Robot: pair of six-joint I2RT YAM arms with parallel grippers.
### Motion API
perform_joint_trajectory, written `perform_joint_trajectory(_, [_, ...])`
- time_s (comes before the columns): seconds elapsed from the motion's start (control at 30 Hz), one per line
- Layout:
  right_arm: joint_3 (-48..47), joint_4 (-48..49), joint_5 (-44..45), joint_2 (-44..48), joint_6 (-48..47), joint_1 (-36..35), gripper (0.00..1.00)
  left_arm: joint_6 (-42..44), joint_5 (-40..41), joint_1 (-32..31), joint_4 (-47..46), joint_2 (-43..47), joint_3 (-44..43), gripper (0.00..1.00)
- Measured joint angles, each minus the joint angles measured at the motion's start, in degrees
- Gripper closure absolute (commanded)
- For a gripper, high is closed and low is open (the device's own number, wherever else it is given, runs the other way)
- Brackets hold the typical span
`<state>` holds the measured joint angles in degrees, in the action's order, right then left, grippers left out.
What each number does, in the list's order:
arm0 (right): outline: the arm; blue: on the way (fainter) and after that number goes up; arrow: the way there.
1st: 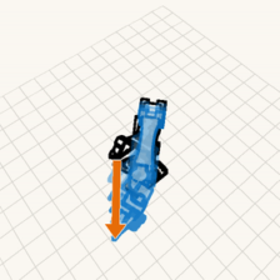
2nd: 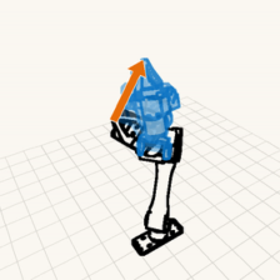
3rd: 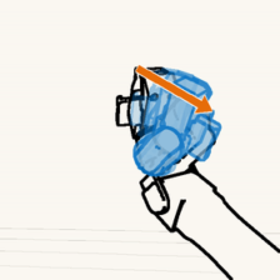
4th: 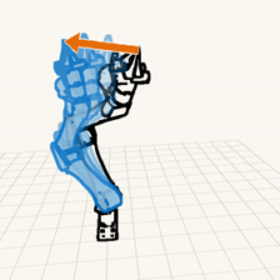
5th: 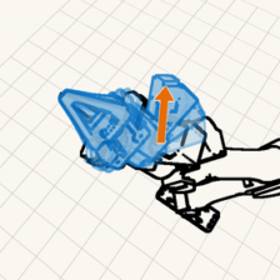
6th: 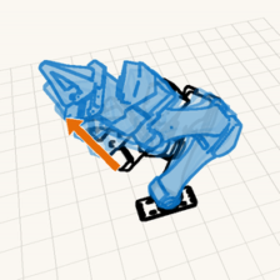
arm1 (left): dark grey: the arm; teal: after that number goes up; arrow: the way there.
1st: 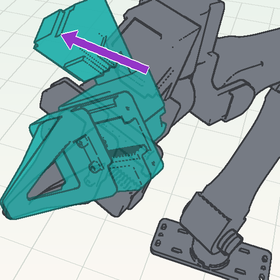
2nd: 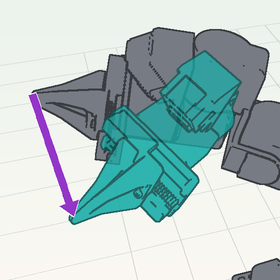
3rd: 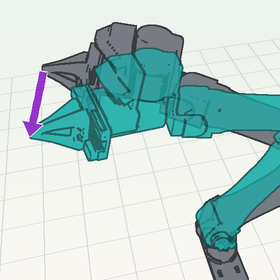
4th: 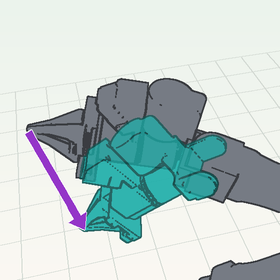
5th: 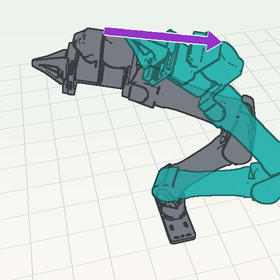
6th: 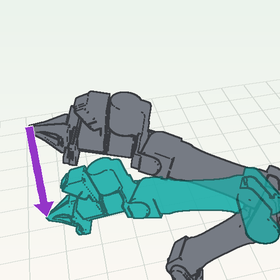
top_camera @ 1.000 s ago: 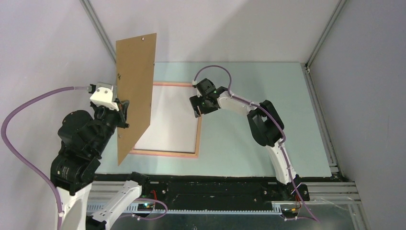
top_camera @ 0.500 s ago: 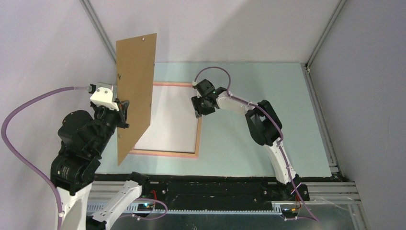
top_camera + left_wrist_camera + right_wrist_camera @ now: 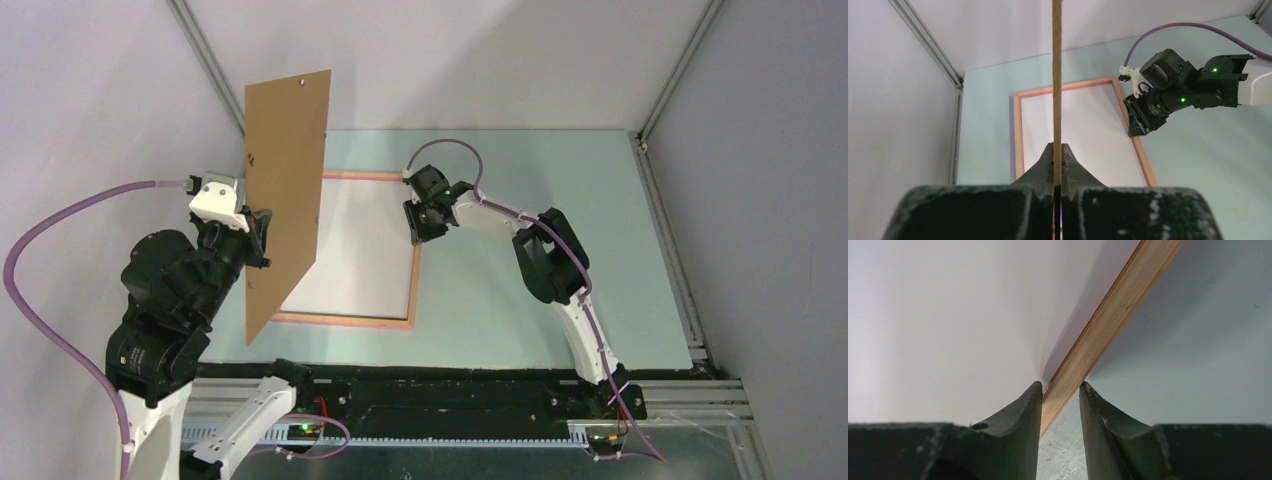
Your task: Put the photo into the frame
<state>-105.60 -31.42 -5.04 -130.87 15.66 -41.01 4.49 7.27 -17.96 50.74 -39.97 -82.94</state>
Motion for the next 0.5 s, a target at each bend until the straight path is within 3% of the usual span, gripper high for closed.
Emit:
perform_joint_trajectory(0.23, [0.9,0.7,0.0,0.3,0.8,1.0,0.74,0.0,-0.3,0.0,-0.1,-0.3,0.0,1.0])
perform_joint_trajectory(0.5, [8.6,5.0,1.0,4.8,0.8,4.9,0.81,-0.2,-2.9,0.0,-2.0,-3.3,0.7,1.0])
